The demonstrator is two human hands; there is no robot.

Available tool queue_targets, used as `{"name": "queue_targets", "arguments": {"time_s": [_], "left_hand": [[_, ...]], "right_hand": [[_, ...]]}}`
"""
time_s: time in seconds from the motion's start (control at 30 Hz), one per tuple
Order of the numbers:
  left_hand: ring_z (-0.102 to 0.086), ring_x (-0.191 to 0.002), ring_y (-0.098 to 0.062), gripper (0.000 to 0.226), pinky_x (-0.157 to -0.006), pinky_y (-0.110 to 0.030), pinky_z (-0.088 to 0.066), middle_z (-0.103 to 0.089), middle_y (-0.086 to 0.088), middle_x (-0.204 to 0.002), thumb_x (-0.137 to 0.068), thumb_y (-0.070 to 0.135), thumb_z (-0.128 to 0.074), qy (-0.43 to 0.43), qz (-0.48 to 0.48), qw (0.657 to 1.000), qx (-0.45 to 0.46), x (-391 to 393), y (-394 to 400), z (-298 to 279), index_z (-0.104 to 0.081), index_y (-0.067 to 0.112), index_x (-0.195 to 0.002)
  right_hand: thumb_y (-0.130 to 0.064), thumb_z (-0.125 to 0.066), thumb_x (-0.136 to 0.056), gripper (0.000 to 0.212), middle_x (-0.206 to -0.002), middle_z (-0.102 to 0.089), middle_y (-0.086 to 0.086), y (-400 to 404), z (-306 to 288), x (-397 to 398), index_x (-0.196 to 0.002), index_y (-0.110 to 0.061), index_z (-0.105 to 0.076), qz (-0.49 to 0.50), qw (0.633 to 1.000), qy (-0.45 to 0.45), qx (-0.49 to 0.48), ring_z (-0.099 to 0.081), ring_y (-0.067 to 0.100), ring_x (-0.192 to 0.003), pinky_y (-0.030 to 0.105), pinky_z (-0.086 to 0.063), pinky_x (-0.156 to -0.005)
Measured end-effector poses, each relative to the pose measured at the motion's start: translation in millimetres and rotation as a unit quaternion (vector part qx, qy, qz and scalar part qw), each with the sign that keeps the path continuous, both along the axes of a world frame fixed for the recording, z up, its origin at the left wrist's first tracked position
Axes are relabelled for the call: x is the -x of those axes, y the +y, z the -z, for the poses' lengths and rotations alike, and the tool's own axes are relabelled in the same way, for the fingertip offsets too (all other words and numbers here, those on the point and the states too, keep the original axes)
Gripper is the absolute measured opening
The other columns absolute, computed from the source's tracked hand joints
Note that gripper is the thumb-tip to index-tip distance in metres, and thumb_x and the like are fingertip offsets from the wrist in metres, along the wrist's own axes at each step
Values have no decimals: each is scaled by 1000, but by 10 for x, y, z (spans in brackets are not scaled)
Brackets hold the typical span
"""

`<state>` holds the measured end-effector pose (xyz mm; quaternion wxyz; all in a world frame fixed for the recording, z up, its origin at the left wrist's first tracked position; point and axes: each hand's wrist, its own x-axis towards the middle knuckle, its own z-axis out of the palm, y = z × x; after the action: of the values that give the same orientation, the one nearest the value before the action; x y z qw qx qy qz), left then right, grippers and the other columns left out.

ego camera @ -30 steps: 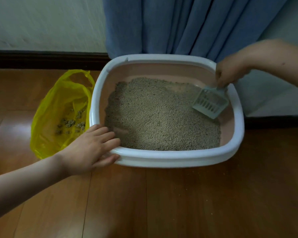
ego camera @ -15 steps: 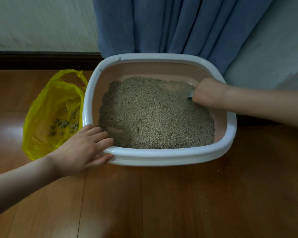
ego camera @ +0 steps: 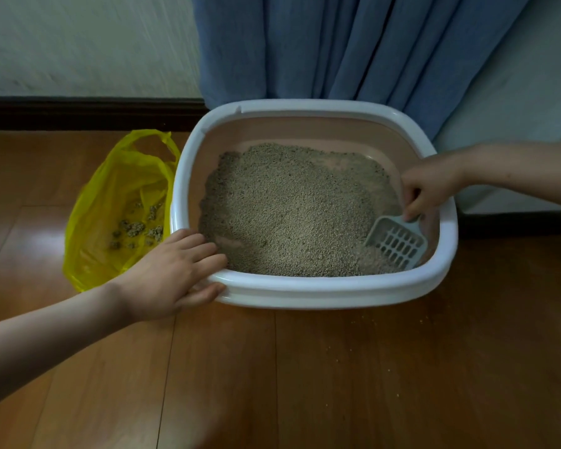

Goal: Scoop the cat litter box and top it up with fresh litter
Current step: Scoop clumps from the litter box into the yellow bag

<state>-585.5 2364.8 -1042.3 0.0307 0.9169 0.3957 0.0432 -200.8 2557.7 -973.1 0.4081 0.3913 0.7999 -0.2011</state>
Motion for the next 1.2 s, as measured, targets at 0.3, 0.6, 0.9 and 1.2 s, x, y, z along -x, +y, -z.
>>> {"name": "queue_targets", "arguments": {"time_s": [0.3,0.6,0.9,1.2], "left_hand": [[-49,-80,-22,30,-80,-40,-43,-51,3,-83,-99,46,-37,1,-3,1000,5,-5,-7,7,-52,21,-91],[-48,-79,-24,34,-78,-40,-43,-51,1,-83,-99,47,-38,2,-9,1000,4,-7,-3,12,-55,18,-93],[-49,-80,-23,32,-83,-37,-38,-53,0,-84,-98,46,-43,-9,-10,1000,2,-7,-4,12,-57,17,-94],[-49,-83,-23,28,-88,-38,-39,-54,-1,-87,-97,45,-45,-14,-8,1000,13,24,-3,15,-54,19,-95]], "right_hand": [[-30,-63,-91,40,-46,-42,-6,-61,162,67,-54,-16,-60,74,989,100,80,-31,8,-42,16,-27,-45],[-34,-61,-91,38,-45,-42,-8,-354,566,431,-57,-19,-63,155,960,214,96,-32,9,-40,25,-27,-46],[-33,-58,-94,49,-43,-36,-4,-724,825,1285,-47,-18,-54,201,929,308,46,-28,14,-41,26,-25,-48],[-38,-58,-92,41,-41,-36,-9,-554,899,1650,-58,-16,-60,195,923,330,28,-31,11,-41,25,-25,-45]]}}
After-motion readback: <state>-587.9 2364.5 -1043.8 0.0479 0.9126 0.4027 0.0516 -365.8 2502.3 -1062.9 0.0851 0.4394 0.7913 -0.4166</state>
